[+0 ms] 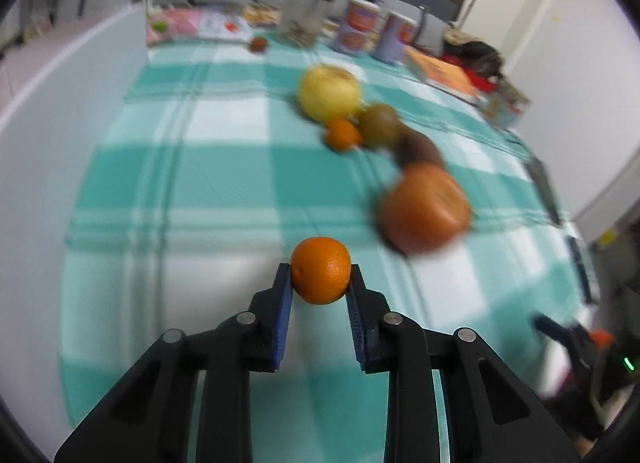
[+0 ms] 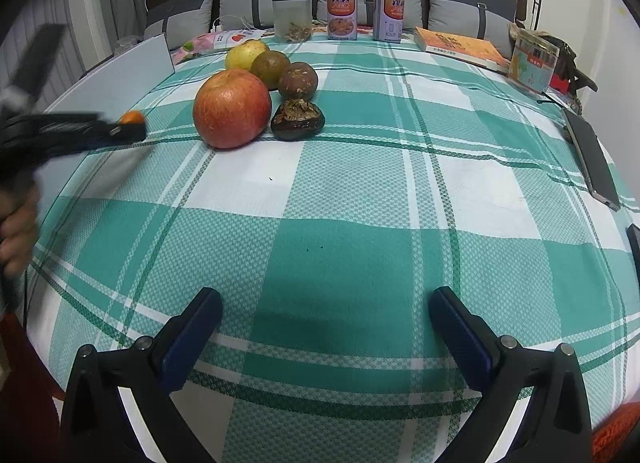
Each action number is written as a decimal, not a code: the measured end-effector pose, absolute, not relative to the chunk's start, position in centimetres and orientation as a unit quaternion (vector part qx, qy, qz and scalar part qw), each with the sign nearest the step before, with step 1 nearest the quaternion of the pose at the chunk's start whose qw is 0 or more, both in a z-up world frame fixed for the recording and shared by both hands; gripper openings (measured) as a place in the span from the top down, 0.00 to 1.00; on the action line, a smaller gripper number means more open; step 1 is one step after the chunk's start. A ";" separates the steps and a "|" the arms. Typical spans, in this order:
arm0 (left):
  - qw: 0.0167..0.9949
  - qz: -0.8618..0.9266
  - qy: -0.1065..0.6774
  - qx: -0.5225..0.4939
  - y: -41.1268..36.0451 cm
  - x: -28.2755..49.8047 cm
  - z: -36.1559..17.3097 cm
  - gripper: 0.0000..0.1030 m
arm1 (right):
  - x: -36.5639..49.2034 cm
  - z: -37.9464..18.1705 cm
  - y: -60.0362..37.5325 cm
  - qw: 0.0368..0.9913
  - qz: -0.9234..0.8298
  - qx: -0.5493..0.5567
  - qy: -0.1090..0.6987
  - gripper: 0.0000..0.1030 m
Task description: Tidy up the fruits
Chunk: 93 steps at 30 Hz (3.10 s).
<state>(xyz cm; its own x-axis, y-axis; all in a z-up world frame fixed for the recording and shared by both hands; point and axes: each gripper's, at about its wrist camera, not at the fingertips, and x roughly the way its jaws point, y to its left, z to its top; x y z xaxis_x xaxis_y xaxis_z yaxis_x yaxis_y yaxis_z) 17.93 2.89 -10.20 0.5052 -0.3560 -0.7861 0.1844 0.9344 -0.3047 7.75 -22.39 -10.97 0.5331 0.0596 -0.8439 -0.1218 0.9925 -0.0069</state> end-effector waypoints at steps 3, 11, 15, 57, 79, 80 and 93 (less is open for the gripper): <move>0.852 -0.159 0.491 -0.083 2.9 15.8 -11.2 0.74 | 7.8 -10.9 -22.4 0.875 0.052 -0.029 0.481 0.00; 0.866 -0.090 0.481 -0.100 6.1 13.7 -11.0 0.43 | 7.6 -10.9 -22.6 0.874 0.055 -0.026 0.482 0.00; 0.867 -0.072 0.481 -0.112 7.5 13.1 -10.9 0.43 | 7.5 -10.8 -22.5 0.875 0.052 -0.025 0.481 0.00; 0.859 -0.098 0.503 0.020 4.2 14.5 -11.5 0.56 | 15.7 -9.5 -24.2 0.770 0.166 -0.010 0.616 0.53; 0.830 -0.103 0.543 -0.080 5.5 13.6 -5.5 0.72 | 18.0 -3.5 -19.2 0.743 0.198 -0.042 0.638 0.59; 0.832 -0.109 0.535 -0.096 6.3 13.2 -3.5 0.72 | 18.1 -1.7 -18.2 0.749 0.213 -0.039 0.627 0.59; 0.849 0.045 0.500 -0.165 25.6 14.2 4.4 0.72 | 19.0 7.6 8.8 0.729 0.411 -0.065 0.543 0.59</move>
